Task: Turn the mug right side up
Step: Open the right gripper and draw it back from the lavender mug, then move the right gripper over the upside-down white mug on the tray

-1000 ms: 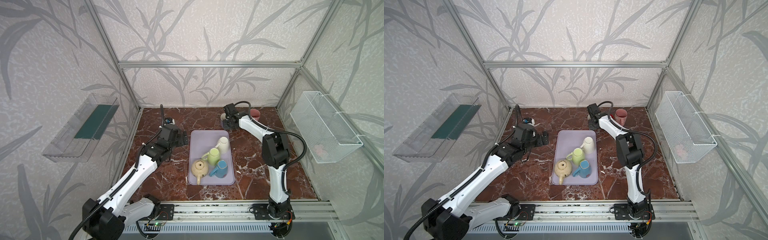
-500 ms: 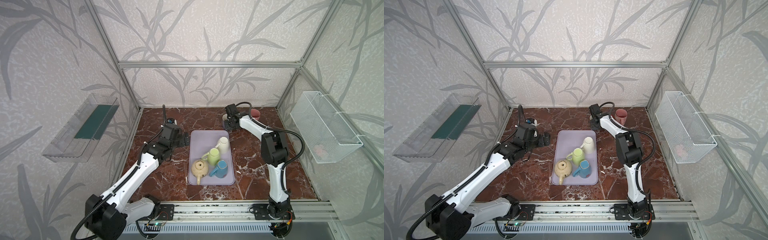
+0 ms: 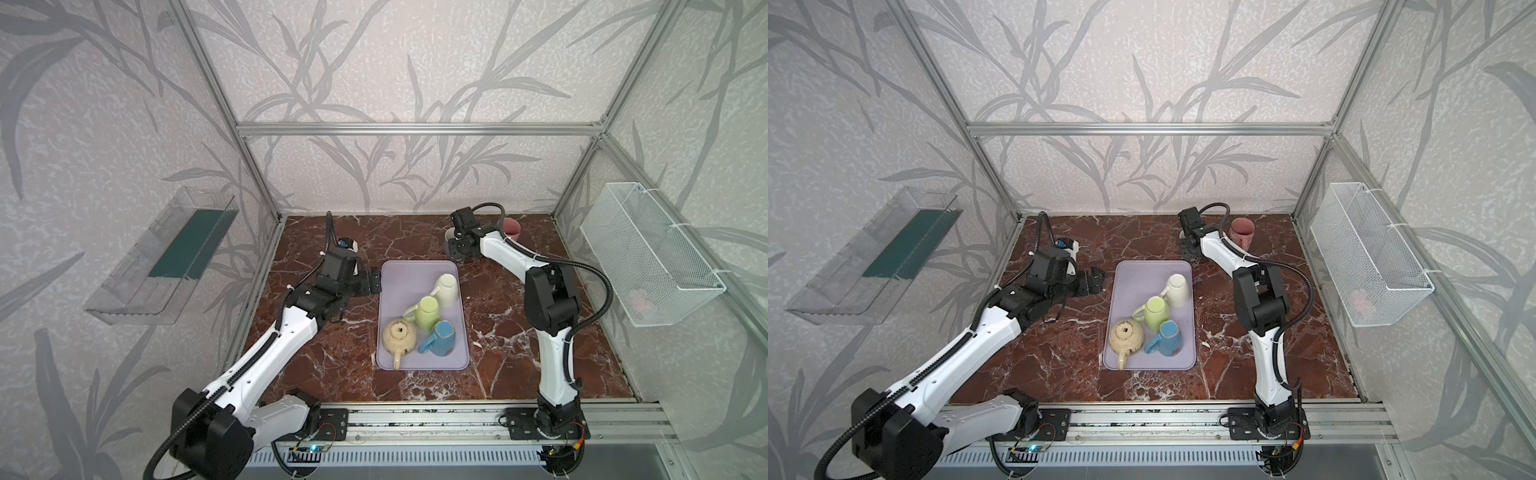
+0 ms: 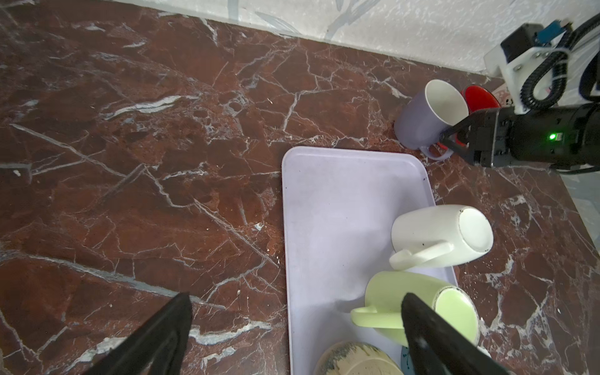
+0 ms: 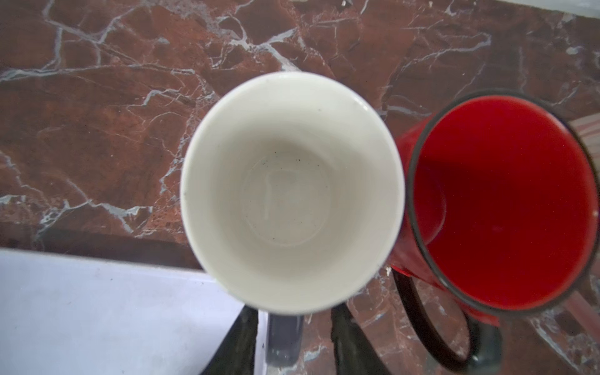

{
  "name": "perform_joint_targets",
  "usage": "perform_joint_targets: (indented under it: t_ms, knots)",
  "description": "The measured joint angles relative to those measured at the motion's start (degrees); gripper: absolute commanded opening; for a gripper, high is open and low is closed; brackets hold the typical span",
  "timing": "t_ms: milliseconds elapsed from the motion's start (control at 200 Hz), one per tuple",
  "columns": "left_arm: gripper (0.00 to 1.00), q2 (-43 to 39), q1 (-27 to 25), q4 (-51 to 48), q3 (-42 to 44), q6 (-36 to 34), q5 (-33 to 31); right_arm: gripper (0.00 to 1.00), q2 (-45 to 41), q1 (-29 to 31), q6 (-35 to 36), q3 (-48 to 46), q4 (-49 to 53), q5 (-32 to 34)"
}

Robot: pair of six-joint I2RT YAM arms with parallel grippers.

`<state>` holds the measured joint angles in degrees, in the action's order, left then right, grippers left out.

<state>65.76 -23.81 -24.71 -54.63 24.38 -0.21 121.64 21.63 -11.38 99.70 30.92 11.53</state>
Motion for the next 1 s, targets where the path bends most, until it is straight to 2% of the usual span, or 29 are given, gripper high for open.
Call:
perform_joint_targets:
  t_ms: [285,570,830,1000]
  knots:
    - [0.96,0.02,0.15,0.35,0.04,-0.87,1.92,0.48,-13.29,0.00,1.42,-6.60,-1.90,-3.23]
    - [0.95,0.02,0.37,0.37,0.04,-0.87,3.34,0.48,-28.06,1.60,1.36,-21.24,-3.82,-6.64]
    - [0.95,0.02,0.37,0.37,0.04,-0.85,3.69,0.48,-37.66,4.59,-0.50,-34.82,-4.15,-8.22]
    - [0.95,0.02,0.37,0.37,0.04,-0.85,3.82,0.48,-41.07,6.54,-1.57,-41.22,-4.92,-9.68]
